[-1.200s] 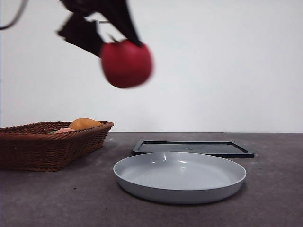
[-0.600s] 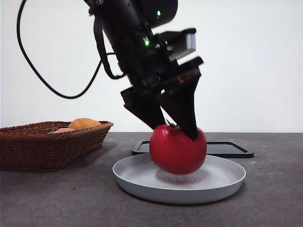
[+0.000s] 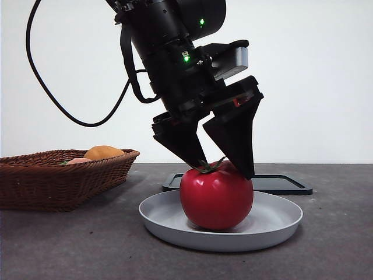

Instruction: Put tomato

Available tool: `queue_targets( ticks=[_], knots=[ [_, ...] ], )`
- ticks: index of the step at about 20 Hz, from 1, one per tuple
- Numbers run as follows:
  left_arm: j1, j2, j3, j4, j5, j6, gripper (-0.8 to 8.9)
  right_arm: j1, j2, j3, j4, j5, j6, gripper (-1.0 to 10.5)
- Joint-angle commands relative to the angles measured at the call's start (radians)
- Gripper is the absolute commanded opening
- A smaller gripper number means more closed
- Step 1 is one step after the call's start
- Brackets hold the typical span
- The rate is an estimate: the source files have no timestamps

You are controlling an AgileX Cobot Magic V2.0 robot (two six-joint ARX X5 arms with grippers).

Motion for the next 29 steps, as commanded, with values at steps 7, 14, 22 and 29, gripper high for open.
queue_targets(
  ticks=[7, 14, 22, 29],
  knots=[
    [0.099, -0.183, 0.061, 0.011, -0.004, -0.086, 4.42, 0.004, 0.006, 0.018, 0.013, 0.0, -0.007, 4.1],
    [0.356, -0.432, 0.06, -0.062, -0.003, -0.195, 4.42, 0.005, 0.037, 0.018, 0.034, 0.0, -0.007, 4.3],
    [0.564, -0.686, -0.104, -0.235, 0.202, -0.118, 4.42, 0.005, 0.133, 0.018, 0.087, 0.0, -0.007, 4.3],
    [0.548, -0.875, -0.325, -0.358, 0.331, -0.105, 4.42, 0.044, 0.176, 0.018, 0.089, 0.0, -0.007, 4.3]
  ],
)
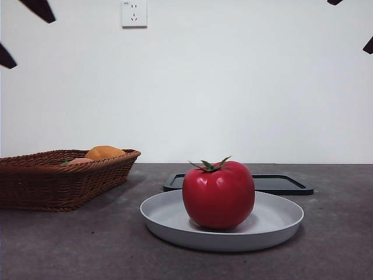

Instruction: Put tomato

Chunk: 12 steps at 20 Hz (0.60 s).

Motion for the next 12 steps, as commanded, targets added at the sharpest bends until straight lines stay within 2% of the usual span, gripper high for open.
queue_targets(
  ticks=[1, 3, 5, 7, 12],
  knots=[
    [-0.006, -0.015, 0.013, 0.015, 0.01, 0.015, 4.42, 0.02, 0.012, 0.018, 0.012, 0.0, -0.007, 4.3],
    [-0.006, -0.025, 0.014, 0.023, 0.01, 0.015, 4.42, 0.047, 0.025, 0.018, 0.017, 0.001, -0.006, 4.3],
    [-0.006, -0.024, 0.014, 0.023, 0.01, 0.015, 4.42, 0.081, 0.055, 0.018, 0.027, 0.001, -0.002, 5.2],
    [-0.006, -0.024, 0.014, 0.023, 0.01, 0.014, 4.42, 0.13, 0.098, 0.018, 0.06, 0.015, 0.0, 5.5],
    [-0.006, -0.024, 0.014, 0.023, 0.01, 0.014, 4.42, 0.265, 0.234, 0.018, 0.206, 0.135, 0.023, 5.5]
  ],
)
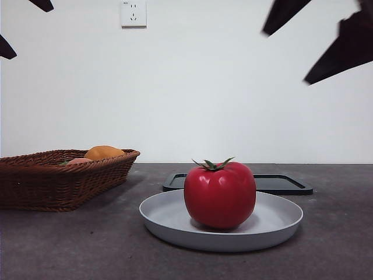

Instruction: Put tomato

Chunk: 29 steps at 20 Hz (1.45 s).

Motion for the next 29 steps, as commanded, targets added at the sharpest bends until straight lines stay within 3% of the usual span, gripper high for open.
queue_targets(
  ticks=[1, 8, 10, 14, 24, 26, 29],
  knots=[
    [-0.003, 0.006, 0.014, 0.006, 0.008, 0.012, 4.42, 0.056, 0.076, 0.018, 0.05, 0.069, 0.014, 5.5],
    [-0.003, 0.006, 0.014, 0.006, 0.008, 0.012, 4.38, 0.212, 0.311, 0.018, 0.216, 0.298, 0.014, 5.8],
    [-0.003, 0.006, 0.014, 0.006, 0.008, 0.011, 4.38, 0.241, 0.356, 0.018, 0.249, 0.341, 0.014, 6.4],
    [-0.003, 0.006, 0.014, 0.006, 0.008, 0.009, 4.37, 0.272, 0.402, 0.018, 0.307, 0.399, 0.014, 6.4],
    [-0.003, 0.006, 0.014, 0.006, 0.008, 0.008, 4.37, 0.274, 0.523, 0.018, 0.352, 0.391, 0.032, 6.5],
    [-0.003, 0.006, 0.014, 0.006, 0.008, 0.008, 4.37, 0.274, 0.524, 0.018, 0.351, 0.394, 0.038, 5.9],
    [-0.003, 0.006, 0.014, 0.006, 0.008, 0.008, 4.37, 0.274, 0.524, 0.018, 0.348, 0.391, 0.039, 3.7]
  ],
)
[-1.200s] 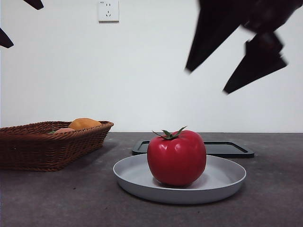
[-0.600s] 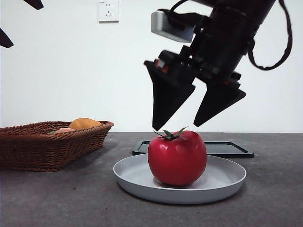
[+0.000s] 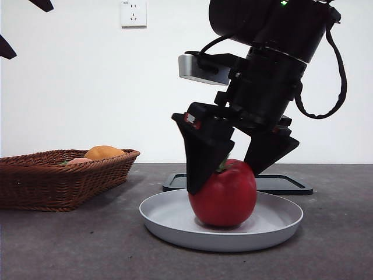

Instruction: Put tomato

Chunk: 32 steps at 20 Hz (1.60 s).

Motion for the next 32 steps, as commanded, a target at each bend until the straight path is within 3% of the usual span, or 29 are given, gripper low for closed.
queue_targets(
  ticks=[1, 9, 15, 23, 32],
  knots=[
    [-0.003, 0.006, 0.014, 0.006, 0.008, 0.008, 4.37, 0.011, 0.017, 0.017, 0.006, -0.001, 0.013, 3.2],
    [-0.003, 0.006, 0.014, 0.006, 0.008, 0.008, 4.37, 0.001, -0.017, 0.108, -0.015, 0.0, 0.003, 3.0],
    [-0.003, 0.006, 0.014, 0.005, 0.008, 0.008, 4.37, -0.144, -0.001, 0.291, -0.062, 0.0, -0.031, 3.0],
    [-0.006, 0.006, 0.014, 0.002, 0.008, 0.008, 4.37, -0.341, 0.262, 0.519, -0.062, -0.056, -0.047, 3.0],
    [-0.006, 0.006, 0.014, 0.003, 0.008, 0.008, 4.37, -0.362, 0.49, 0.616, -0.032, -0.08, -0.052, 3.0]
  ],
)
